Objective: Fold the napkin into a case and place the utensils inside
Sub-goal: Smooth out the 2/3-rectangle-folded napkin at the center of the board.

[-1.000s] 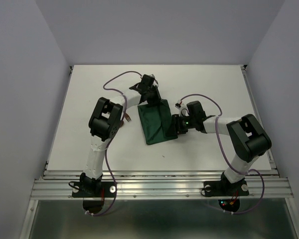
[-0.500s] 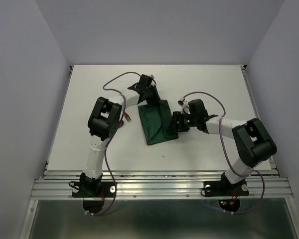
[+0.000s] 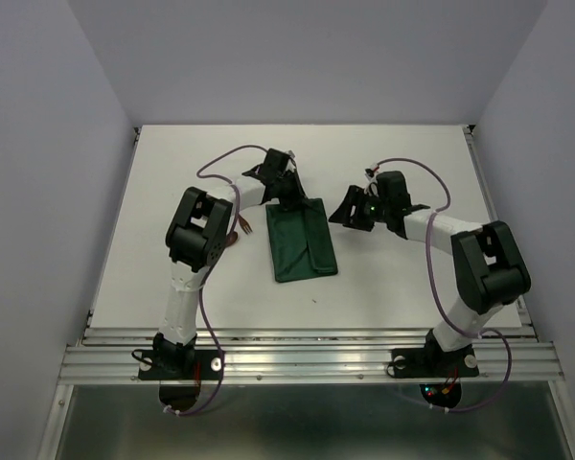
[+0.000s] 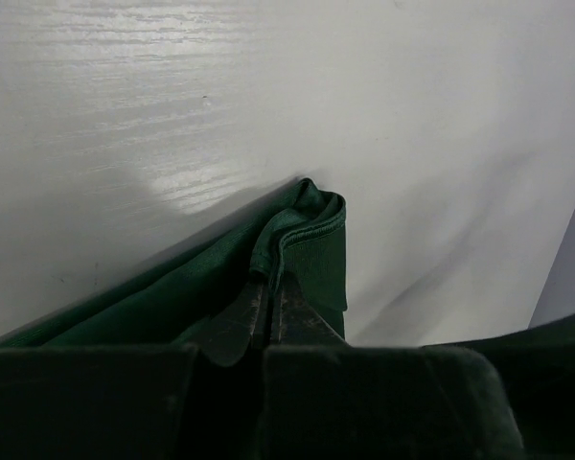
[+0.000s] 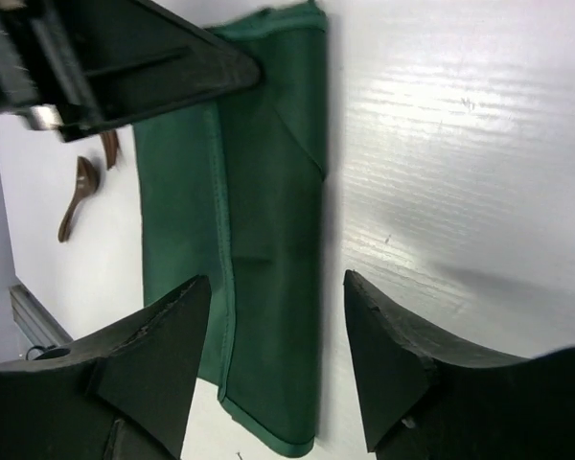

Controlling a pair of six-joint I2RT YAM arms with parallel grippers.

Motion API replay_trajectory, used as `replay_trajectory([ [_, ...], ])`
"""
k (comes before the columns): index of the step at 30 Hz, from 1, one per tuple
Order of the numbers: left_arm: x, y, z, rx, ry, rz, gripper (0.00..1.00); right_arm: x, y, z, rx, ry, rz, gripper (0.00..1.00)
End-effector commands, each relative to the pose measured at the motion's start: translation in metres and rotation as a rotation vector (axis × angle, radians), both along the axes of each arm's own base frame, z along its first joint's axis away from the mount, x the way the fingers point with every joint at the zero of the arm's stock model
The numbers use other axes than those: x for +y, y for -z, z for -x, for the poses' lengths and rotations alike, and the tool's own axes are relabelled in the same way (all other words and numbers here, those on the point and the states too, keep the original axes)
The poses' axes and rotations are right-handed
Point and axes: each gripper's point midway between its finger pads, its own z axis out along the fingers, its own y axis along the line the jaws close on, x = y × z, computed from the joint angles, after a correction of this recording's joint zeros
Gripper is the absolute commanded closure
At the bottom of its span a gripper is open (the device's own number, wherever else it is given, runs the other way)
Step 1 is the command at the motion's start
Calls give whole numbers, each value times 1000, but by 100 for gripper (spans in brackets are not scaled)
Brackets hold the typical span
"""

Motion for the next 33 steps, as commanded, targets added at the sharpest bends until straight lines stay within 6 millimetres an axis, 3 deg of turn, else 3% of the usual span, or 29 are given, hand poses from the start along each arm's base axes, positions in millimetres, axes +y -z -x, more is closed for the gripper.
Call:
replay_trajectory([
  [1,-4,-54,-7,-111,21,67,100,15,15,4,82,-40,-45,38],
  [11,-2,-51,-3,-102,20,76,100,25,42,19,151,-91,-120,47],
  [18,-1,-51,-1,-100,23,76,100,31,60,19,194,-82,-170,62],
  [21,0,-49,1,-98,29,74,100,32,62,17,201,-63,-180,74],
  [25,-2,-46,3,-89,42,78,100,29,57,13,184,-21,-184,98],
  [33,-7,-46,4,-102,79,104,100,16,53,12,151,50,-97,99],
])
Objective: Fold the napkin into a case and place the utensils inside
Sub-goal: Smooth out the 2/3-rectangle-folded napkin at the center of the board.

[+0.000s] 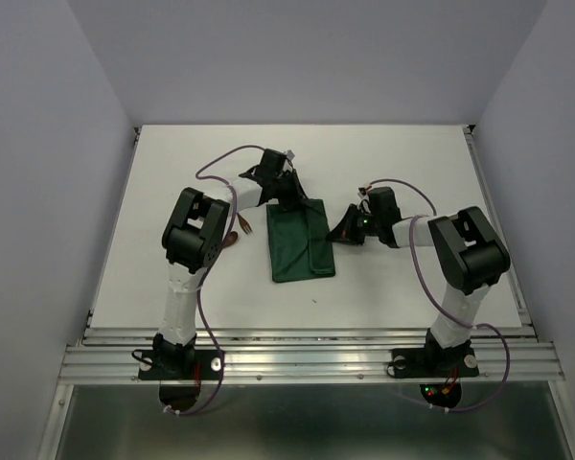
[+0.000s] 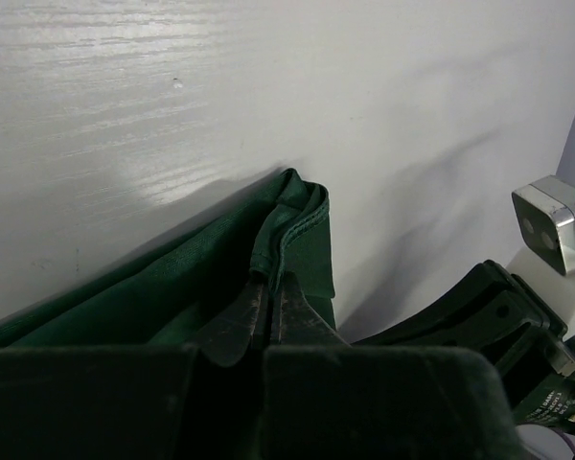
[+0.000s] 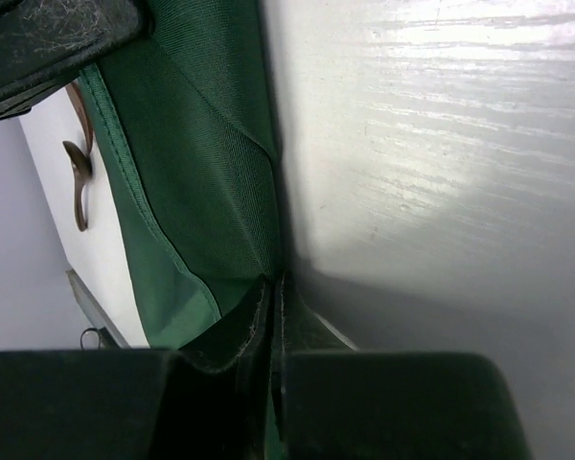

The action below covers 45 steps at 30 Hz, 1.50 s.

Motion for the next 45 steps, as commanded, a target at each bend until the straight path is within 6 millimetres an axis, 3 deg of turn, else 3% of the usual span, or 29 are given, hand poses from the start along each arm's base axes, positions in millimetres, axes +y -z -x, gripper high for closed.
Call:
replay_trajectory([
  [1,-5,-41,-4,-97,41,58,100,-9,-11,-5,-63,52,51,99],
  [6,-9,-53,-1,-115,76,82,100,-11,-22,-2,-88,75,61,99],
  [11,-7,-48,3,-108,84,70,100,-2,-35,2,-115,76,49,99],
  [15,-7,-42,3,-110,95,59,100,-5,-27,5,-93,85,62,99],
  [18,-8,-33,2,-105,112,48,100,-9,-13,7,-59,91,103,78],
  [21,-8,-25,3,-92,120,43,100,-15,-8,7,-43,103,147,70],
  [27,-9,-25,4,-94,125,45,100,-27,-27,-13,-110,156,225,57],
  [30,-8,-22,3,-91,125,42,100,-26,-42,-28,-154,171,232,60],
  [34,-8,-18,4,-82,123,38,100,-17,-61,-49,-202,167,216,86],
  [36,-7,-17,4,-82,121,35,100,-15,-65,-58,-215,168,215,92],
  [41,-6,-11,5,-72,122,25,100,-1,-71,-82,-214,150,203,92],
  [45,-6,-9,6,-70,123,23,100,8,-63,-91,-194,146,197,93],
])
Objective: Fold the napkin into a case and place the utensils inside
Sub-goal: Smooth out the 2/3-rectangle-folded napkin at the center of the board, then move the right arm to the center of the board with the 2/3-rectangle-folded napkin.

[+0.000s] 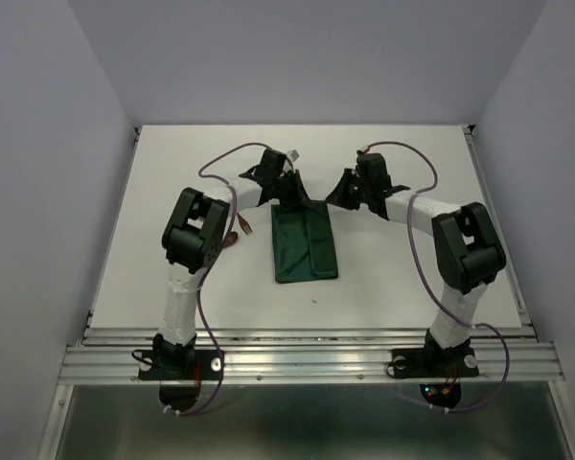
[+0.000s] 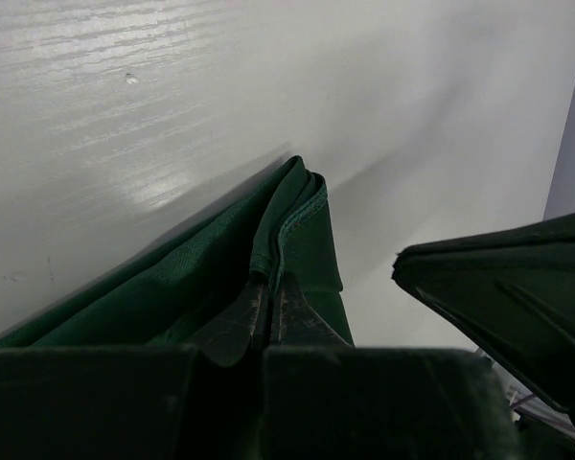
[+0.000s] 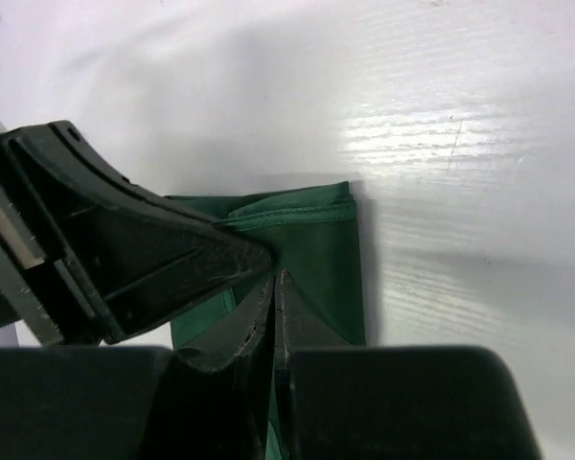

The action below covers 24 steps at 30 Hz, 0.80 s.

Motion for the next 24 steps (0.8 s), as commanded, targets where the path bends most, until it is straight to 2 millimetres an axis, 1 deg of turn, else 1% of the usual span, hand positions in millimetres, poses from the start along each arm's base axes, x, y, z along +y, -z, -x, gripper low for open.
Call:
replay_trajectory([
  [1,-1,-6,0,-23,24,9,100,13,4,-5,12,-18,4,92],
  [2,-1,-6,0,-21,24,8,100,14,9,-6,21,-17,0,92],
  [4,-1,-6,-1,-23,24,9,100,16,9,-10,19,-15,-7,92],
  [5,-1,-7,-1,-24,26,11,100,20,12,-9,22,-24,-6,92],
  [6,-1,-6,-1,-23,26,10,100,21,17,-9,29,-27,-6,92],
  [7,-1,-6,0,-24,28,10,100,22,17,-12,28,-24,-9,92],
  [9,-2,-5,0,-24,28,10,100,21,24,-15,37,-13,2,92],
  [13,-1,-4,1,-21,29,6,100,14,49,-15,96,38,38,92],
  [14,-1,-5,1,-25,28,4,100,13,53,-16,102,49,44,92],
  [15,0,-5,1,-24,23,0,100,7,63,-11,142,69,76,92],
  [16,1,-6,-2,-34,13,-8,99,4,68,-10,153,78,84,92],
  [17,3,-5,0,-21,14,-20,89,3,74,-8,169,88,92,92],
  [18,3,-7,0,-27,16,-24,84,1,79,-6,178,91,98,92],
  [19,4,-11,-1,-38,15,-25,71,0,82,-5,186,94,104,92],
  [20,4,-13,-1,-46,18,-29,64,-1,87,-2,200,95,112,92],
  [22,6,-17,-2,-59,12,-38,54,-4,89,-1,202,108,122,92],
  [23,7,-23,-1,-68,12,-39,48,-6,88,-1,201,113,127,92],
  [24,8,-26,-2,-78,15,-44,45,-9,88,0,200,121,135,92],
])
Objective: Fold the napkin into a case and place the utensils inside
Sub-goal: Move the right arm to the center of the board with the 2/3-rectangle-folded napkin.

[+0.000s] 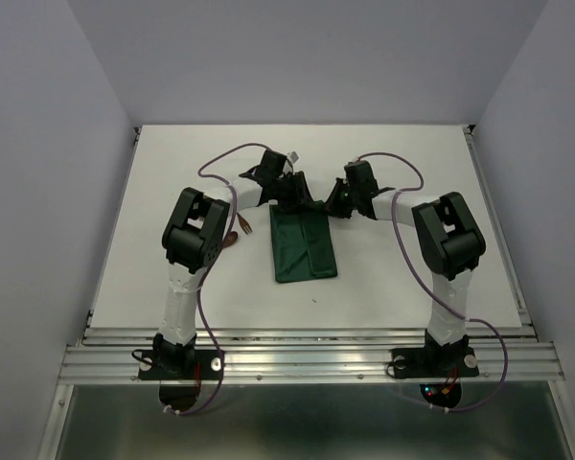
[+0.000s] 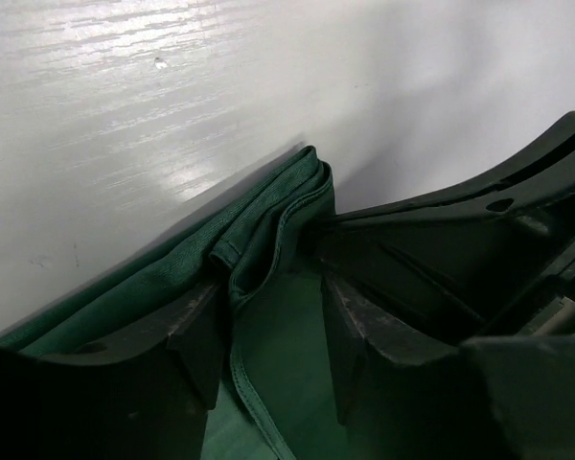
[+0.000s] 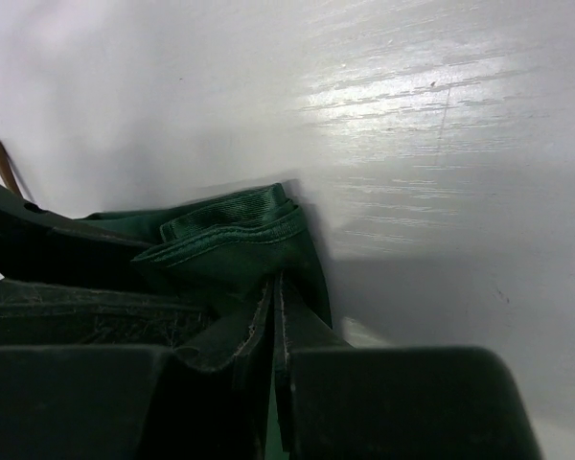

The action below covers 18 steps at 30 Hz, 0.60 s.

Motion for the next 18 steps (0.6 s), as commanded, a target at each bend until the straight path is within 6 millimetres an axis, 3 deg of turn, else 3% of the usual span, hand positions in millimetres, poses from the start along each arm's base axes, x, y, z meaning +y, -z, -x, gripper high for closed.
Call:
replay_trajectory([
  [1,5,-38,-5,-87,6,-12,40,-18,25,9,61,57,99,92],
  [5,11,-58,-5,-130,-4,-40,33,-23,24,11,62,69,118,93],
  [10,21,-78,-4,-174,-20,-71,35,-34,28,24,96,95,150,94],
  [15,24,-89,9,-186,3,-68,41,-56,27,60,134,139,188,96],
  [16,25,-89,13,-179,11,-66,44,-64,17,61,110,178,197,96],
  [18,22,-88,20,-181,34,-68,48,-75,23,78,134,202,218,96],
])
